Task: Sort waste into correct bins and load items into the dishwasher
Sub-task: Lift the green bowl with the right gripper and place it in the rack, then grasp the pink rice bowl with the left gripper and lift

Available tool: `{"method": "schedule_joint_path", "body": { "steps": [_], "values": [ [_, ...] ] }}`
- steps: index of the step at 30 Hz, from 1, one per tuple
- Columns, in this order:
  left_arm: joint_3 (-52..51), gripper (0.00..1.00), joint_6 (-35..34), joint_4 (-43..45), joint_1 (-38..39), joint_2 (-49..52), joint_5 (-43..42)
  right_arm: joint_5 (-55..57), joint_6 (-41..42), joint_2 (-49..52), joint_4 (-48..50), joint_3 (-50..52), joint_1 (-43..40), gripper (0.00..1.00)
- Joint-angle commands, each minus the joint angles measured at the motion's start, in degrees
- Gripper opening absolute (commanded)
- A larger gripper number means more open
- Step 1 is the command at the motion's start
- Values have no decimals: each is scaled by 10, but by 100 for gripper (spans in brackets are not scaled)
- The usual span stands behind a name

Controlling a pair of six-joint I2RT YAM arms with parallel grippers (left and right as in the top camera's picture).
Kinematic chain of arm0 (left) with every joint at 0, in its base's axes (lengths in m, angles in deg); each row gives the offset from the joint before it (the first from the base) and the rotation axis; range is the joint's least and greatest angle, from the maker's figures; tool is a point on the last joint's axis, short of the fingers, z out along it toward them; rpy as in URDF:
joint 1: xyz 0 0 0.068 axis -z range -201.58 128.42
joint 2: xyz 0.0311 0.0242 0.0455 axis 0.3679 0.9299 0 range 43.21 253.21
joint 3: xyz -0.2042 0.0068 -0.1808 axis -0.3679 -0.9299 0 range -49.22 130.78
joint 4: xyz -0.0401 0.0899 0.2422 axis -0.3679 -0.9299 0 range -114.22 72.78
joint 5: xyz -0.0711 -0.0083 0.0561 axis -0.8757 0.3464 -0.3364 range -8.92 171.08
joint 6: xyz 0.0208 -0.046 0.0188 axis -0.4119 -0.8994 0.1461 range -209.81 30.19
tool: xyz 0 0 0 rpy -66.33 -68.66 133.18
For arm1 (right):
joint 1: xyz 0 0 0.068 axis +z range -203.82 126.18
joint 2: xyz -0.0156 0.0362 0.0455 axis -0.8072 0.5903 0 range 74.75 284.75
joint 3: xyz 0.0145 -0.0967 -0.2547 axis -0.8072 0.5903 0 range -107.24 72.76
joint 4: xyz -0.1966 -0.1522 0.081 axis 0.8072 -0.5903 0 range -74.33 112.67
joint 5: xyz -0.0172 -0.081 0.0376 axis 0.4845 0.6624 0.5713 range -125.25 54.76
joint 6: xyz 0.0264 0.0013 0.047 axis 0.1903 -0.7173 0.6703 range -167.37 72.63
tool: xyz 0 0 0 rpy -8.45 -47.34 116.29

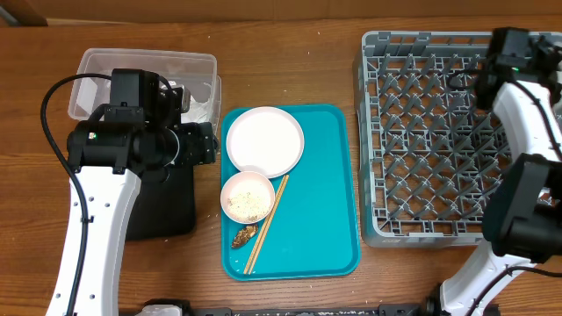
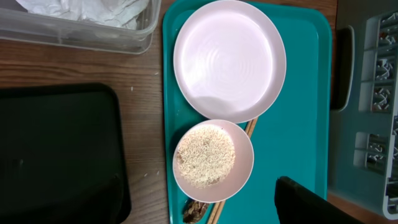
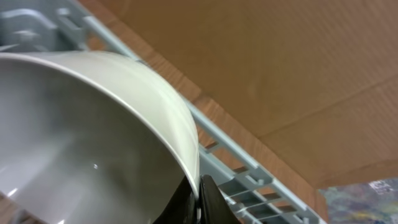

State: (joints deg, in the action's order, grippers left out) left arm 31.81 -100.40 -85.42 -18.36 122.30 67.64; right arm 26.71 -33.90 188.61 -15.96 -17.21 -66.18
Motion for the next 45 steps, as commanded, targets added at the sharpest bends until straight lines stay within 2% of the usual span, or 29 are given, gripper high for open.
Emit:
{"method": "schedule_joint_path", "body": {
  "steps": [1, 10, 15, 20, 23, 28, 31, 33, 35, 38, 45],
  "values": [
    [5, 80, -4, -1, -3, -3, 3, -23, 27, 11, -14, 0, 19, 4],
    [5, 79, -4, -1, -3, -3, 3, -105, 118, 11, -123, 0, 29, 4],
    [5, 80, -4, -1, -3, -3, 3, -167, 123, 10, -170, 0, 35, 5],
    [5, 80, -4, -2, -3, -3, 3, -194, 123, -5, -202, -1, 43, 13],
    [5, 80, -3, -2, -3, -3, 3, -221, 123, -49, -220, -3, 49, 18],
    [5, 80, -3, -6, -3, -3, 10, -337, 101, -123, -250, -27, 63, 19],
    [5, 81, -4, -14, -3, -3, 29, -528, 27, -167, -245, -31, 76, 24],
    [5, 81, -4, -20, -3, -3, 35, -642, 10, -186, -246, -31, 89, 26],
    [5, 81, -4, -24, -3, -3, 35, -710, 9, -192, -250, -31, 108, 27],
    [5, 81, -12, -28, -3, -3, 35, -758, 0, -190, -275, -30, 152, 28],
    [-21, 80, -19, -27, 31, -3, 35, -734, -20, -190, -354, -30, 236, 33]
  ]
}}
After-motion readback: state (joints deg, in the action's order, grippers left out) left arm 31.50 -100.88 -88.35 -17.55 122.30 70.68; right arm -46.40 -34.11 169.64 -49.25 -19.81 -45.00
